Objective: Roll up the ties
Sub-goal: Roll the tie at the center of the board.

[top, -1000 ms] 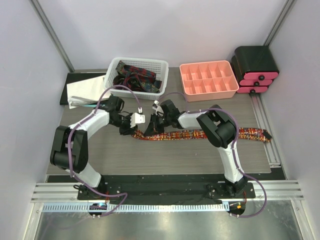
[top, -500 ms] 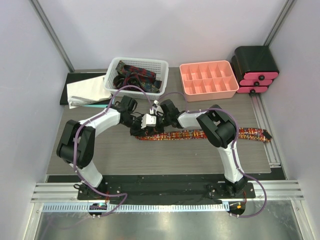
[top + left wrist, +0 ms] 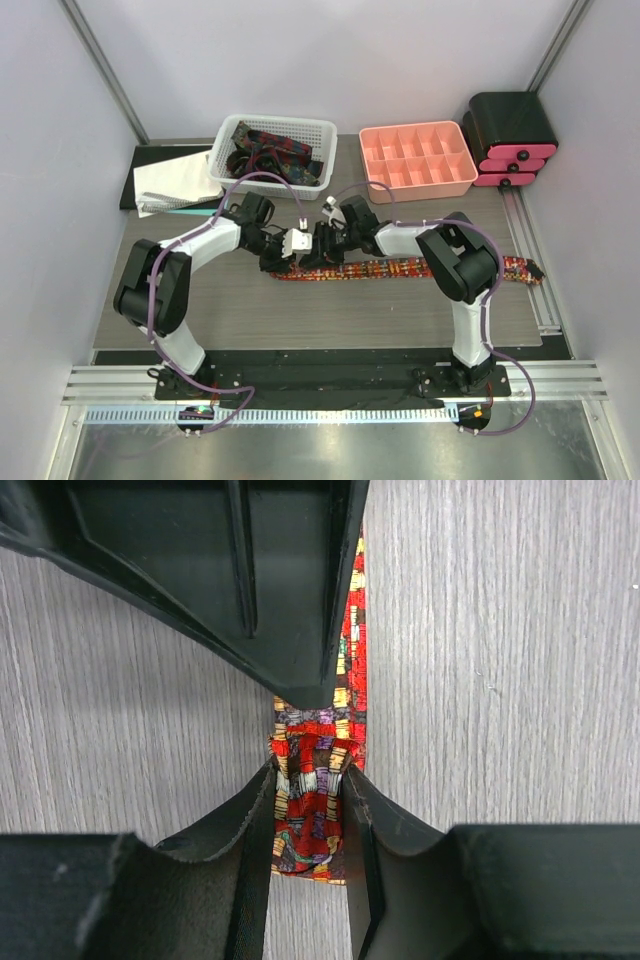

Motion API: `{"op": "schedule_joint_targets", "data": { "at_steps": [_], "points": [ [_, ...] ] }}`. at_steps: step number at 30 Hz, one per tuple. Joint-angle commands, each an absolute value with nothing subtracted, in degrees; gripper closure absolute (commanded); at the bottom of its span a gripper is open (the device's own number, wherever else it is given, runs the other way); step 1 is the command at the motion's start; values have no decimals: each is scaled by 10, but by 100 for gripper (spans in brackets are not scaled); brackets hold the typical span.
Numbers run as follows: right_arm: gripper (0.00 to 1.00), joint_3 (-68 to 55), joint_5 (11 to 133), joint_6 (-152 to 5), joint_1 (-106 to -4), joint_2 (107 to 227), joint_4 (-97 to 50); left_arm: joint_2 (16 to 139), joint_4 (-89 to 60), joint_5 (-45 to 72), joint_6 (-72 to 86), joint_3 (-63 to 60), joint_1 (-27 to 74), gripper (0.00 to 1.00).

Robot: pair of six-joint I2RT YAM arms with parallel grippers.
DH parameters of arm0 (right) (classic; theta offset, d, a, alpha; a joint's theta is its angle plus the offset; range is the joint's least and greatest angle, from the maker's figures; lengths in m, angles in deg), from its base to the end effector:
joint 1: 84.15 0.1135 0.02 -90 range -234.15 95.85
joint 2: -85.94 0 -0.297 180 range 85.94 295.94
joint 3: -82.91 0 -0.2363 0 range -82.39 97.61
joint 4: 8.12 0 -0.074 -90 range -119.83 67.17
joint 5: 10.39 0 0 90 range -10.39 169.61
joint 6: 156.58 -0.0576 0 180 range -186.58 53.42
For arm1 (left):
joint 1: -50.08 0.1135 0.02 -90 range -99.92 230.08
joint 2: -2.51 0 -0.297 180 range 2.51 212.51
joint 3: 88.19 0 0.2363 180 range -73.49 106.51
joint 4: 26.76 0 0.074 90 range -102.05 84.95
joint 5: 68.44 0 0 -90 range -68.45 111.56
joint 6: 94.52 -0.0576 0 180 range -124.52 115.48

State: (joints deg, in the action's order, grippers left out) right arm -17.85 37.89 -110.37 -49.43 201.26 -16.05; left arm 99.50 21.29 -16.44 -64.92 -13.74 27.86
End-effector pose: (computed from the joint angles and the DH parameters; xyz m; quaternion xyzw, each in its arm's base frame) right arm 0.3251 0.2719 0.1615 -0.0707 0.8685 0.4848 0.0753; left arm 0.2773 -0.1516 0.2051 0.6565 0.6638 -0.2511 0.2556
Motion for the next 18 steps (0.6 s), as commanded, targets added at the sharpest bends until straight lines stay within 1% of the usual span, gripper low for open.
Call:
{"op": "schedule_joint_targets", "data": {
  "at_steps": [1, 2, 4, 11, 18],
  "points": [
    [55, -195, 354, -1160, -492, 1992, -85, 1002, 198, -169, -652, -135, 276, 68],
    [53, -192, 355, -1165, -490, 1996, -73, 1002, 198, -169, -652, -135, 275, 68],
    [52, -190, 354, -1178, -488, 2010, -60, 1003, 196, -169, -651, -135, 275, 68],
    [52, -185, 353, -1247, -478, 2039, 8, 1005, 186, -169, -639, -138, 270, 67],
    [52, -172, 362, -1247, -471, 2058, 2, 1001, 184, -169, -638, -142, 270, 68]
  ]
}}
